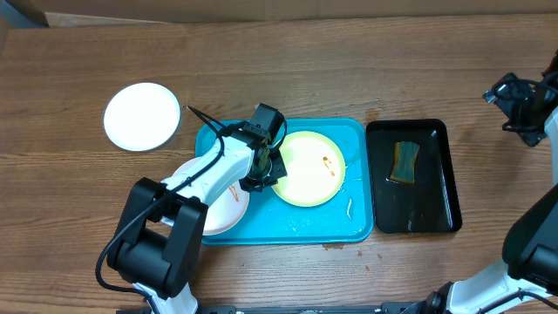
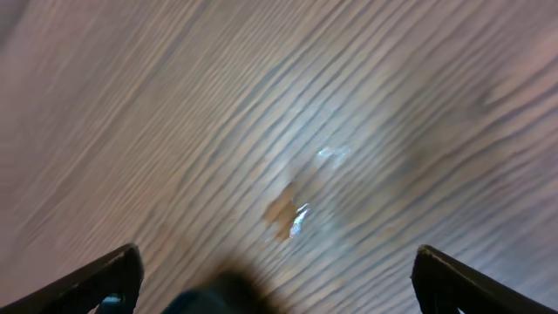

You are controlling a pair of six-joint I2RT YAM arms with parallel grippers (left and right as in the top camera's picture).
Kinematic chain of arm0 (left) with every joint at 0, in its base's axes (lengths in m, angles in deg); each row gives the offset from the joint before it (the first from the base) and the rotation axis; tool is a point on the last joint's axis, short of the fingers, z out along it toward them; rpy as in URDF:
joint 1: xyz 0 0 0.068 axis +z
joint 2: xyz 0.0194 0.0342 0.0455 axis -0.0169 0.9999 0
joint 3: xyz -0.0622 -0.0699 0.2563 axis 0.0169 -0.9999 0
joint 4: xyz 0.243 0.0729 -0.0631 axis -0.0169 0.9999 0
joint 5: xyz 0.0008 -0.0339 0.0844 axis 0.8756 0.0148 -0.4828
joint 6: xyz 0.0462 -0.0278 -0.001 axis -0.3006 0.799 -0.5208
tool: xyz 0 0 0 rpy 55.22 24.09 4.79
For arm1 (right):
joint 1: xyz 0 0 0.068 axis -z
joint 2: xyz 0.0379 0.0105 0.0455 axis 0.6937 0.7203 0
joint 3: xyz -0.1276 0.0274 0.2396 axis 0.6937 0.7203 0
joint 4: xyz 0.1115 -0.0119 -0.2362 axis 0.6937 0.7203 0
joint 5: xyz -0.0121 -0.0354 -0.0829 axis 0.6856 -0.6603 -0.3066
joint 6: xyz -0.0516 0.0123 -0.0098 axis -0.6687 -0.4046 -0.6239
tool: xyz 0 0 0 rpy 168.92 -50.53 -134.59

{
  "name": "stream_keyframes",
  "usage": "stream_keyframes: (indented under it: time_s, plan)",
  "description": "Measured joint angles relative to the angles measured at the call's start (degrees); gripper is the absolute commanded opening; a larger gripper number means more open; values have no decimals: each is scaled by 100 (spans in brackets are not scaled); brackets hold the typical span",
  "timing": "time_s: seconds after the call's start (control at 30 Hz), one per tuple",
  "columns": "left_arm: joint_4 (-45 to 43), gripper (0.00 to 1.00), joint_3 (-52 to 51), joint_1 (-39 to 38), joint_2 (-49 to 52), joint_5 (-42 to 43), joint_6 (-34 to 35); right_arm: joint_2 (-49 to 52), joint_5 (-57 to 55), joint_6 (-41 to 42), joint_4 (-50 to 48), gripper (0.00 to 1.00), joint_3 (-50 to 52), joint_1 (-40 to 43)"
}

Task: Clean dirty plates on tray and stack at the side
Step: 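Lower the right gripper into the black basin and grasp the sponge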

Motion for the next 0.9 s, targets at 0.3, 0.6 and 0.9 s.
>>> stream_keyframes:
  time_s: [0.3, 0.6, 0.9]
  plan:
    - [15, 4, 0, 0, 0, -2, -50, 2, 1161, -463, 892, 100, -4, -323]
    - [-4, 4, 4, 0, 0, 0, -153, 2, 669, -807, 2245, 100, -2, -1613]
    - [-11, 4, 4, 0, 0, 0, -175, 2, -404, -678, 2538, 96, 70, -2330]
